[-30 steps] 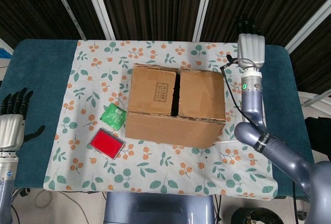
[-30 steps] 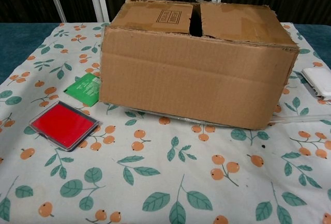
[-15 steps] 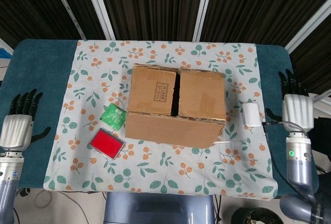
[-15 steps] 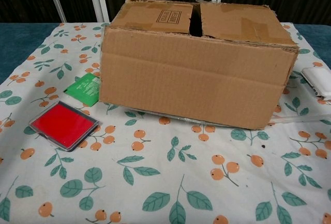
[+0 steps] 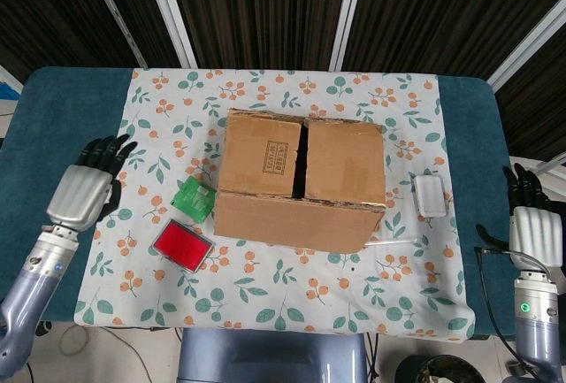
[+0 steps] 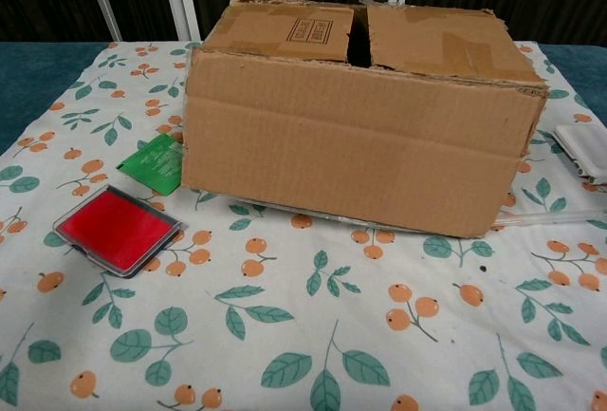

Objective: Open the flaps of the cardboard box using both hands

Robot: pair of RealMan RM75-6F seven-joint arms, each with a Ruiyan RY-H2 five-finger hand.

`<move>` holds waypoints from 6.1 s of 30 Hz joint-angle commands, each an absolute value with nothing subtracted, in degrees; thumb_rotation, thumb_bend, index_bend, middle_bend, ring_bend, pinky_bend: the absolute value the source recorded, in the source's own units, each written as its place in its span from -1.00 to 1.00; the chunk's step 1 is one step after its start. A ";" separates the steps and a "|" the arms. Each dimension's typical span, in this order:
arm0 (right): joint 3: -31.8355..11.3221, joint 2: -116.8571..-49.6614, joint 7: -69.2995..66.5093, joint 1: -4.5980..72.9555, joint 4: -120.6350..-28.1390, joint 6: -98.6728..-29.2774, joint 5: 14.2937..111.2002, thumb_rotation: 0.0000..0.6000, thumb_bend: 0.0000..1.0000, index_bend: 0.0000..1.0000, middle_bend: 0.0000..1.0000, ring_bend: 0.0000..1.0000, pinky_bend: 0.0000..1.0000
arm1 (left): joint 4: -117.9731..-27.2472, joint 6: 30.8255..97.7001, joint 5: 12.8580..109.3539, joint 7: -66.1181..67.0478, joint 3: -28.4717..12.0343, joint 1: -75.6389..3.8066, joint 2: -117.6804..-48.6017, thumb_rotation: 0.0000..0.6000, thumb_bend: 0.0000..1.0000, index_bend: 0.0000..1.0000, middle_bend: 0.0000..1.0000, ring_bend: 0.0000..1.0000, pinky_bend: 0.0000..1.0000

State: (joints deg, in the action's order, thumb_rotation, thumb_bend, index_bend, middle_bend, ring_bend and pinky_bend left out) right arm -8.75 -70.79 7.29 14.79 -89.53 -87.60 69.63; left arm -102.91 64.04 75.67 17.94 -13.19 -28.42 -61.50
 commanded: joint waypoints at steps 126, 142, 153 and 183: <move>-13.66 -73.22 -0.34 11.14 -85.12 -82.32 73.17 1.00 -0.51 -1.00 -1.00 -1.00 -0.54 | -104.73 31.61 51.33 37.44 4.27 -89.06 -42.02 1.00 1.00 -0.12 0.40 0.11 0.13; -13.63 -73.00 -0.04 11.17 -85.91 -82.25 73.44 1.00 -0.51 -1.00 -1.00 -1.00 -0.54 | -107.60 33.08 52.48 37.09 6.56 -81.56 -37.52 1.00 1.00 -0.12 0.40 0.11 0.13; -13.63 -72.76 0.06 11.20 -86.50 -82.42 73.88 1.00 -0.51 -1.00 -1.00 -1.00 -0.54 | -111.47 42.02 53.82 34.38 7.99 -71.14 -36.51 1.00 0.88 -0.23 0.26 -0.04 0.03; -20.92 -62.36 18.31 31.28 -99.50 -62.88 75.80 1.00 -0.40 -1.00 -1.00 -1.00 -0.54 | -88.66 97.39 68.16 11.64 6.55 -22.67 -69.76 1.00 -0.65 -1.00 -1.00 -1.00 -0.93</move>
State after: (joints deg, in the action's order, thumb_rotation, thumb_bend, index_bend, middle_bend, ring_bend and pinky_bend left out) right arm -19.52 -62.65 15.73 28.35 -98.66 -65.66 76.31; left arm -89.84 97.23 67.49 12.78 6.93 -23.42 -68.85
